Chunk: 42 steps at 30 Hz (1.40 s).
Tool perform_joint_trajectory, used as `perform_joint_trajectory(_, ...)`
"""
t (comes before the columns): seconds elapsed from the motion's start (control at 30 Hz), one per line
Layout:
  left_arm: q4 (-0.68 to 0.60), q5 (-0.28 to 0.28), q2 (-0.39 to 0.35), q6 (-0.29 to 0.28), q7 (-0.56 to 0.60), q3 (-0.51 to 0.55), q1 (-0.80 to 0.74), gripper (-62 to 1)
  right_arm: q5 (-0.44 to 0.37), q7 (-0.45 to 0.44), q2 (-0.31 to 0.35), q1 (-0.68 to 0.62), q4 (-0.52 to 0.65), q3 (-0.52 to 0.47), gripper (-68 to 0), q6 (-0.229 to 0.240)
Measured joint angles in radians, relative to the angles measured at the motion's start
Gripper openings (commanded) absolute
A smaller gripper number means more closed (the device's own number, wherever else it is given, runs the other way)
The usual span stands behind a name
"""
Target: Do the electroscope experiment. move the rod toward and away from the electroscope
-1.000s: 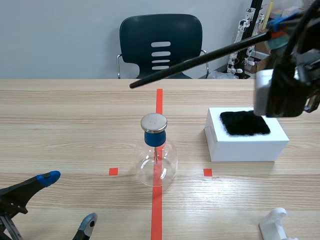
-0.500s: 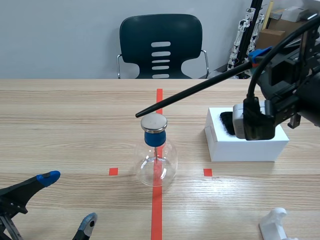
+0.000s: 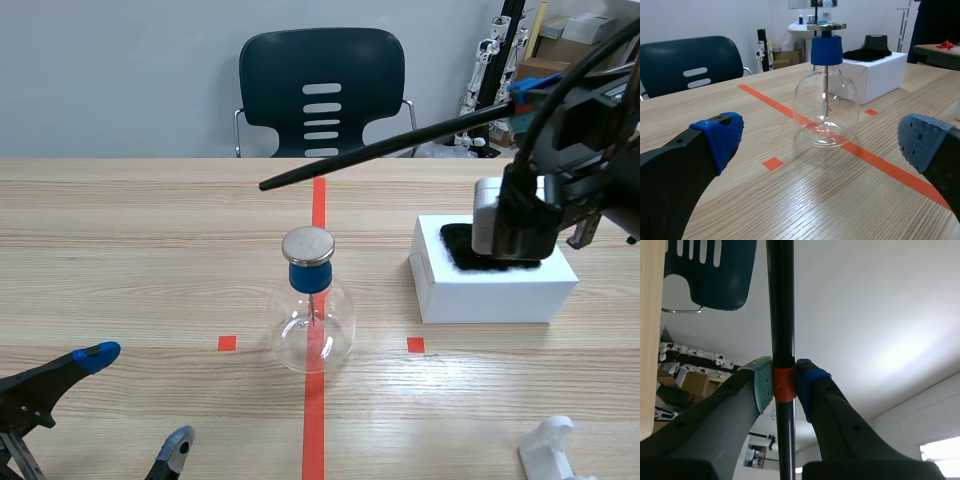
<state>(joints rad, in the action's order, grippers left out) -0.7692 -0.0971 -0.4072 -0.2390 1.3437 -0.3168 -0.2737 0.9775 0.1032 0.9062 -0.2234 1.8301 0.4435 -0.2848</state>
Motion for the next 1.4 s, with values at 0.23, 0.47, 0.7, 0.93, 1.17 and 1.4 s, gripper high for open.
perform_joint_trajectory(0.23, 0.000, 0.000, 0.000, 0.000, 0.000, 0.000, 0.000, 1.4, -0.149, -0.032, 0.022, -0.193, 0.063, -0.260, -64.3, -0.040)
perform_joint_trajectory(0.47, 0.000, 0.000, 0.000, 0.000, 0.000, 0.000, 0.000, 1.4, -0.260, -0.173, -0.019, -0.443, 0.097, -0.562, -64.2, -0.040)
perform_joint_trajectory(0.7, 0.000, 0.000, 0.000, 0.000, 0.000, 0.000, 0.000, 1.4, -0.321, -0.419, -0.210, -0.613, 0.097, -0.822, -64.2, -0.028)
perform_joint_trajectory(0.93, 0.000, 0.000, 0.000, 0.000, 0.000, 0.000, 0.000, 1.4, -0.317, -0.630, -0.402, -0.715, 0.097, -0.954, -64.2, -0.007)
perform_joint_trajectory(1.17, 0.000, 0.000, 0.000, 0.000, 0.000, 0.000, 0.000, 1.4, -0.309, -0.643, -0.480, -0.761, 0.097, -0.979, -64.2, 0.002)
perform_joint_trajectory(1.4, 0.000, 0.000, 0.000, 0.000, 0.000, 0.000, 0.000, 1.4, -0.309, -0.611, -0.479, -0.758, 0.097, -0.979, -64.2, 0.001)
